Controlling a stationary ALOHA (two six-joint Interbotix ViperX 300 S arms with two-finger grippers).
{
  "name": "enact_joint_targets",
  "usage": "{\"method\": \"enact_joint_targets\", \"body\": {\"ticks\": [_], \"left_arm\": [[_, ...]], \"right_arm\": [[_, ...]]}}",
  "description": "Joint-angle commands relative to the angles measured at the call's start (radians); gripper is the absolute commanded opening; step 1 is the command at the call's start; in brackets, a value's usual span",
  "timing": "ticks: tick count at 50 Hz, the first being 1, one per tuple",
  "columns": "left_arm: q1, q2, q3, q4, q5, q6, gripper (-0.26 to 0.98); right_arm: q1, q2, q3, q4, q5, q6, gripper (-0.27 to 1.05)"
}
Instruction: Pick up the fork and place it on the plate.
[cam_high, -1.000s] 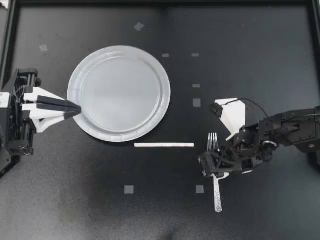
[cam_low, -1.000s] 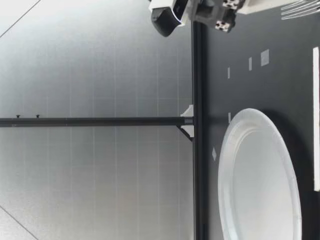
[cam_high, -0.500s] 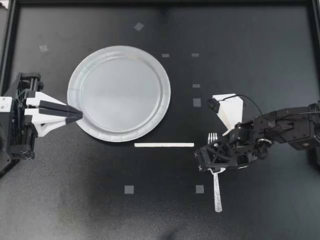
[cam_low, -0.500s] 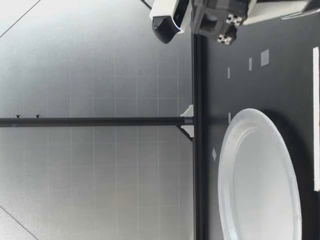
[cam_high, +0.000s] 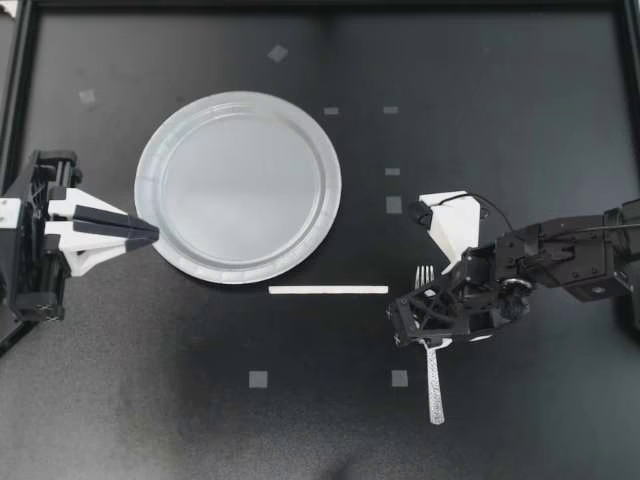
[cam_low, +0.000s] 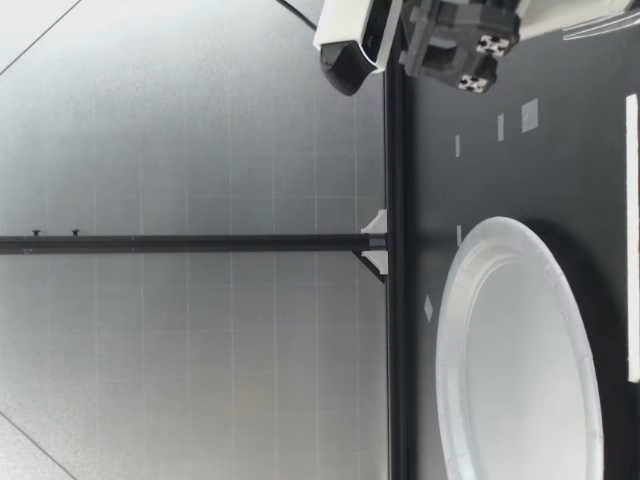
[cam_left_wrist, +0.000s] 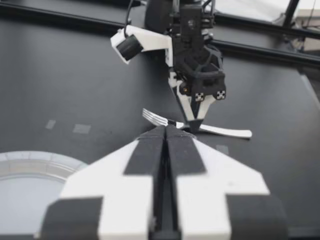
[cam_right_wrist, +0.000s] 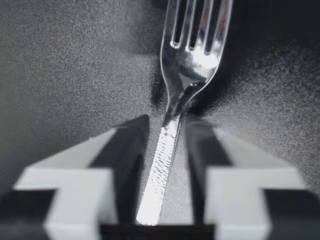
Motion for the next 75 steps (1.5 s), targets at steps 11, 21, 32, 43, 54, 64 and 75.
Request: {"method": "enact_joint_targets", "body": {"ticks": [11, 21, 32, 43, 54, 64, 75], "left_arm": [[-0.003, -0.025, 0.017, 0.003, -0.034, -0.009, 0.0], [-0.003, 0.005, 0.043, -0.002, -0.103, -0.017, 0.0], [-0.003, 0.149, 0.006, -0.049, -0.268, -0.112, 0.01], [-0.015, 0.29, -0.14, 0.049, -0.357, -0.179, 0.11], [-0.032, 0.364, -0.212, 0.087, -0.426, -0.256, 0.56], [-0.061, 0.44, -0.244, 0.101, -0.538, -0.27, 0.65], [-0.063, 0.535, -0.321, 0.101, -0.531, -0.268, 0.64]], "right_arm": [[-0.006, -0.011, -0.035, 0.0, 0.006, 0.02, 0.08], [-0.006, -0.115, -0.206, -0.147, 0.008, 0.005, 0.01], [-0.008, -0.235, -0.397, -0.548, -0.152, -0.213, 0.01], [-0.02, -0.267, -0.379, -0.749, -0.5, -0.472, 0.01], [-0.064, -0.324, -0.298, -0.749, -0.775, -0.634, 0.01], [-0.121, -0.383, -0.198, -0.744, -0.96, -0.75, 0.01], [-0.146, -0.36, -0.141, -0.712, -1.077, -0.753, 0.01]]}}
